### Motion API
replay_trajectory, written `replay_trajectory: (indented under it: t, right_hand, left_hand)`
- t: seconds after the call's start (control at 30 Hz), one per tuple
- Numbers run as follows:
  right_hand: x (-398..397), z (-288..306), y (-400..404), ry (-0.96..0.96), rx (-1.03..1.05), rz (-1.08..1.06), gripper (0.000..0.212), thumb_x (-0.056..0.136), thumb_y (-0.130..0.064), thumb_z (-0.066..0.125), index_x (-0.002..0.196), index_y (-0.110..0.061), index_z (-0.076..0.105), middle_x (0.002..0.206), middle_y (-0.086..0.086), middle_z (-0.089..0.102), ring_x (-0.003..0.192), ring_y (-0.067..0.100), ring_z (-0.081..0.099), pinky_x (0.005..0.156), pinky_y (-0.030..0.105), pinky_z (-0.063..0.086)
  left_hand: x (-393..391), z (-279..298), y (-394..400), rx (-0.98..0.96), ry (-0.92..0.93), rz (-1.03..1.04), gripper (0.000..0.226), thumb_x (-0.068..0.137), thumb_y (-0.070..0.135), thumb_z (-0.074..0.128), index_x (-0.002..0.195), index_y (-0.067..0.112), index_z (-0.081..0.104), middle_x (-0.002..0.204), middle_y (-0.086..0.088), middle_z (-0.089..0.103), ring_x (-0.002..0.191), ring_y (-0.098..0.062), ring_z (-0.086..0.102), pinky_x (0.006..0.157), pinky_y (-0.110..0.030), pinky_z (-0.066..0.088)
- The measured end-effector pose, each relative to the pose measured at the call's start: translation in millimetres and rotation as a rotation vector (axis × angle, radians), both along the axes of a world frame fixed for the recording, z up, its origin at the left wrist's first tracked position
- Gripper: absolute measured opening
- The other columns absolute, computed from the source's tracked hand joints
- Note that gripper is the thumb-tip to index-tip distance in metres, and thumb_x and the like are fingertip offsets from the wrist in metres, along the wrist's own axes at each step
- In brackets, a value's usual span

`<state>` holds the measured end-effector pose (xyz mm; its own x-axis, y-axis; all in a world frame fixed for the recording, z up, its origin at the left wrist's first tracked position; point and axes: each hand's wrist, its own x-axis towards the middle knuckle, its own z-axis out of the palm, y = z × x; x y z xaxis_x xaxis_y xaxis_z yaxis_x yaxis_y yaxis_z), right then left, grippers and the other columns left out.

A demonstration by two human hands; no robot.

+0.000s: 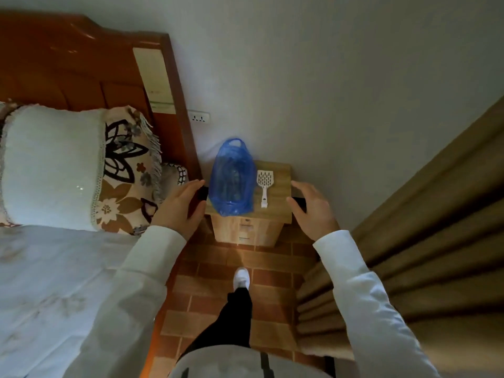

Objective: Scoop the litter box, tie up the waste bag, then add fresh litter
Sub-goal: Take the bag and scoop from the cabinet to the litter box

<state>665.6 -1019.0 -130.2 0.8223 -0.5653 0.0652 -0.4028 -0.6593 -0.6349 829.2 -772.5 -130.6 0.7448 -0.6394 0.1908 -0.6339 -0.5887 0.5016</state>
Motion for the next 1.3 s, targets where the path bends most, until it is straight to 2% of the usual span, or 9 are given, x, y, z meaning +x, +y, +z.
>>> replay_trajectory:
  t: [0.47, 0.77, 0.83, 0.9, 1.03, 1.07, 1.13, 1.2, 1.3]
  right_hand:
    - [201, -48, -162, 0.161, 0.177, -0.02, 0.041, 0.097, -0.038, 0.046, 0.135, -0.023, 0.045, 0.138, 0.005, 0.046, 0.124, 0.022, 0.047, 0.088, 0.026, 0.036]
    - [262, -110, -219, 0.237, 0.271, -0.041, 0.028, 0.097, -0.03, 0.05, 0.119, -0.015, 0.057, 0.124, 0.009, 0.057, 0.112, 0.025, 0.056, 0.083, 0.024, 0.041]
    - [272, -135, -227, 0.292, 0.323, -0.055, 0.027, 0.096, -0.029, 0.052, 0.118, -0.013, 0.058, 0.122, 0.01, 0.06, 0.111, 0.026, 0.058, 0.084, 0.027, 0.045]
    - [283, -161, -234, 0.347, 0.355, -0.075, 0.028, 0.096, -0.029, 0.053, 0.117, -0.013, 0.058, 0.119, 0.012, 0.061, 0.107, 0.027, 0.059, 0.086, 0.031, 0.048]
    - [308, -223, -238, 0.452, 0.372, -0.09, 0.03, 0.095, -0.028, 0.054, 0.117, -0.009, 0.059, 0.121, 0.014, 0.06, 0.109, 0.03, 0.057, 0.089, 0.035, 0.049]
    - [313, -240, -238, 0.477, 0.385, -0.095, 0.03, 0.094, -0.028, 0.055, 0.116, -0.009, 0.06, 0.122, 0.014, 0.06, 0.109, 0.03, 0.057, 0.089, 0.033, 0.048]
    - [325, -273, -237, 0.523, 0.391, -0.101, 0.029, 0.094, -0.028, 0.055, 0.115, -0.009, 0.06, 0.121, 0.012, 0.06, 0.108, 0.029, 0.058, 0.085, 0.03, 0.045]
    - [334, -305, -236, 0.557, 0.374, -0.112, 0.026, 0.094, -0.028, 0.055, 0.111, -0.009, 0.06, 0.117, 0.012, 0.063, 0.105, 0.029, 0.059, 0.081, 0.029, 0.045]
    - [345, -351, -233, 0.606, 0.356, -0.137, 0.028, 0.094, -0.025, 0.058, 0.113, -0.005, 0.059, 0.117, 0.014, 0.063, 0.106, 0.029, 0.06, 0.087, 0.031, 0.049]
  left_hand:
    - [173, -49, -163, -0.046, 0.181, 0.253, 0.032, 0.085, 0.015, 0.058, 0.117, 0.015, 0.06, 0.112, -0.011, 0.064, 0.099, -0.029, 0.061, 0.082, -0.026, 0.038]
    - [204, -127, -212, 0.0, 0.429, 0.467, 0.029, 0.086, 0.021, 0.054, 0.113, 0.014, 0.061, 0.111, -0.012, 0.066, 0.096, -0.03, 0.063, 0.085, -0.04, 0.052]
    - [206, -148, -217, 0.019, 0.499, 0.571, 0.029, 0.087, 0.028, 0.055, 0.112, 0.015, 0.062, 0.108, -0.012, 0.068, 0.096, -0.031, 0.064, 0.083, -0.036, 0.052]
    - [210, -172, -222, 0.074, 0.558, 0.679, 0.032, 0.086, 0.031, 0.055, 0.112, 0.014, 0.062, 0.108, -0.014, 0.067, 0.097, -0.032, 0.063, 0.077, -0.029, 0.045]
    - [212, -225, -232, 0.105, 0.783, 0.879, 0.056, 0.08, 0.029, 0.064, 0.124, 0.002, 0.044, 0.121, -0.021, 0.055, 0.104, -0.037, 0.057, 0.071, -0.035, 0.043]
    - [212, -238, -234, 0.123, 0.846, 0.93, 0.066, 0.079, 0.032, 0.066, 0.13, 0.002, 0.037, 0.127, -0.021, 0.051, 0.108, -0.037, 0.054, 0.073, -0.036, 0.044]
    - [215, -267, -239, 0.167, 0.974, 0.98, 0.079, 0.085, 0.041, 0.061, 0.142, 0.005, 0.02, 0.145, -0.018, 0.035, 0.127, -0.037, 0.04, 0.096, -0.041, 0.042]
    - [219, -295, -245, 0.179, 1.149, 0.998, 0.084, 0.091, 0.049, 0.047, 0.147, 0.007, 0.0, 0.156, -0.013, 0.008, 0.142, -0.033, 0.015, 0.115, -0.042, 0.019]
    - [220, -330, -249, 0.166, 1.292, 1.088, 0.083, 0.092, 0.052, 0.04, 0.147, 0.007, -0.003, 0.157, -0.013, 0.0, 0.144, -0.032, 0.004, 0.115, -0.04, 0.009]
